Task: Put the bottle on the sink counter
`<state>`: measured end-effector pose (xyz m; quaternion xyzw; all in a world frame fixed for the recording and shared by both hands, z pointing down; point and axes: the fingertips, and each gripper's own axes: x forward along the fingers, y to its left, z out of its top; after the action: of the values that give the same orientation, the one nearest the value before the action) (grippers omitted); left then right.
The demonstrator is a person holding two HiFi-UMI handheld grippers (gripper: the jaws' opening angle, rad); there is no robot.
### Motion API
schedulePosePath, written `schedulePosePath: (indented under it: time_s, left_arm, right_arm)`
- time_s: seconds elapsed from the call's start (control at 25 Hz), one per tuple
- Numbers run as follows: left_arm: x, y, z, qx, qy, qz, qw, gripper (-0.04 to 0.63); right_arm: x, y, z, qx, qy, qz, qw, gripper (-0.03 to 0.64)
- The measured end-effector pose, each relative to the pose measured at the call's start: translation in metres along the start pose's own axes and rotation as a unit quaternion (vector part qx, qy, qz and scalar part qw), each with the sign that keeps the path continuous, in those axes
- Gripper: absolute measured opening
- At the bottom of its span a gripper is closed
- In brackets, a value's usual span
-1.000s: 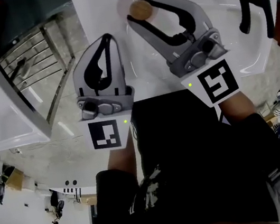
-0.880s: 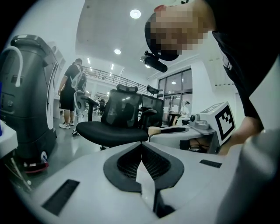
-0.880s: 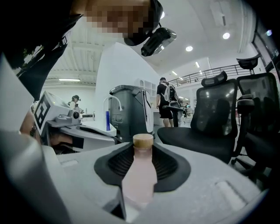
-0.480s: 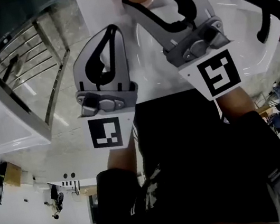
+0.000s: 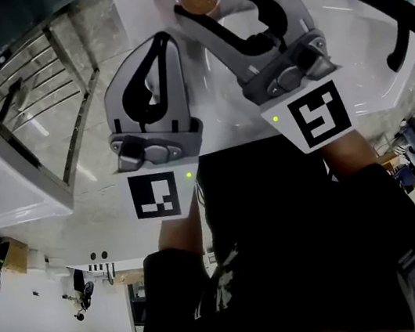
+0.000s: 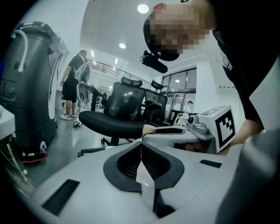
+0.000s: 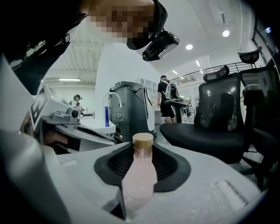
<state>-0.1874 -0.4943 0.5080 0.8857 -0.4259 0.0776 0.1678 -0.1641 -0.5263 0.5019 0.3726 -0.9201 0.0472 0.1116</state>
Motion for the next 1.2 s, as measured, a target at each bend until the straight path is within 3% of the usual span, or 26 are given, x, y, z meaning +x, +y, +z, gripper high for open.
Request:
schedulePosePath:
  time_s: [0.4, 0.52, 0.76, 1.0, 1.2]
  left_arm:
    - [-0.001, -0.001, -0.001, 0.008, 0.001, 0.009, 0.9999, 0.014]
    - [-0.002, 0.000, -0.002, 0.014, -0.001, 0.013, 0.9998, 0.014]
    - [-0.008, -0.009, 0.006, 0.022, -0.009, 0.030, 0.9993, 0.014]
    - [-0.035, -0.045, 0.029, 0.044, -0.016, 0.043, 0.9980, 0.014]
    - [-0.055, -0.075, 0.049, 0.061, -0.032, 0.059, 0.9959, 0.014]
  right_arm:
    - [-0.001, 0.004, 0.001, -0.009, -0.025, 0.007, 1.000, 0.134]
    - [0.003, 0.000, 0.007, -0.012, -0.039, -0.002, 0.999, 0.223]
    - [-0.011, 0.000, 0.016, -0.016, -0.048, 0.009, 0.999, 0.227]
    - [-0.053, 0.018, 0.040, -0.029, -0.059, 0.013, 0.998, 0.215]
    - [-0.095, 0.030, 0.057, -0.025, -0.065, 0.014, 0.997, 0.094]
